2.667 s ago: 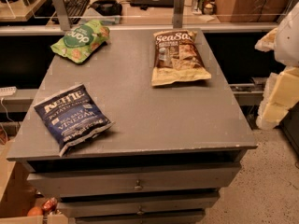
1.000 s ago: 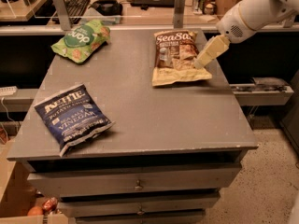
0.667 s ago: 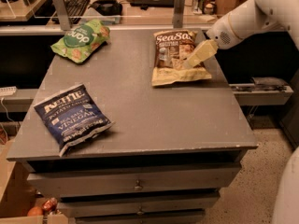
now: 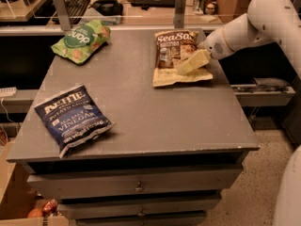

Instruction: Pick brown chip bag

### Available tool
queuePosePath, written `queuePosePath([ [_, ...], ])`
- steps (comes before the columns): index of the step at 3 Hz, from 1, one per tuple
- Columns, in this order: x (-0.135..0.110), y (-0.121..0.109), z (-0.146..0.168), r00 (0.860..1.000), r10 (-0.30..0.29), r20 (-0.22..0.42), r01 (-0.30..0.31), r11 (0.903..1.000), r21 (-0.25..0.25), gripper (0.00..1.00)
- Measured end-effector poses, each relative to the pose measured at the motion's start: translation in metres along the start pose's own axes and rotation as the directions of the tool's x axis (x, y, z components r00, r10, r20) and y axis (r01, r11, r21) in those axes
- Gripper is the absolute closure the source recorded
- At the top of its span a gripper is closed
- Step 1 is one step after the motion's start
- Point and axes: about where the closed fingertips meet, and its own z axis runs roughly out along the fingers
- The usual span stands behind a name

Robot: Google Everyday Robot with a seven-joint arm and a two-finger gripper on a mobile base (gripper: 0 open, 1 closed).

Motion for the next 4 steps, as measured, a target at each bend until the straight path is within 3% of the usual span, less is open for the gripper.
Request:
queuePosePath([
  [1, -0.006, 0.005, 0.003, 0.999, -0.008, 0.036, 0.009, 0.9999, -0.013, 0.49],
  [2, -0.020, 0.011, -0.004, 0.997, -0.042, 0.072, 0.043, 0.9989, -0.016, 0.71],
  [3, -0.046, 0.027, -0.018, 0.985, -0.103, 0.136, 0.107, 0.9939, -0.027, 0.95],
  [4, -0.071, 0.052, -0.029, 0.966, -0.166, 0.199, 0.180, 0.9825, -0.050, 1.00],
])
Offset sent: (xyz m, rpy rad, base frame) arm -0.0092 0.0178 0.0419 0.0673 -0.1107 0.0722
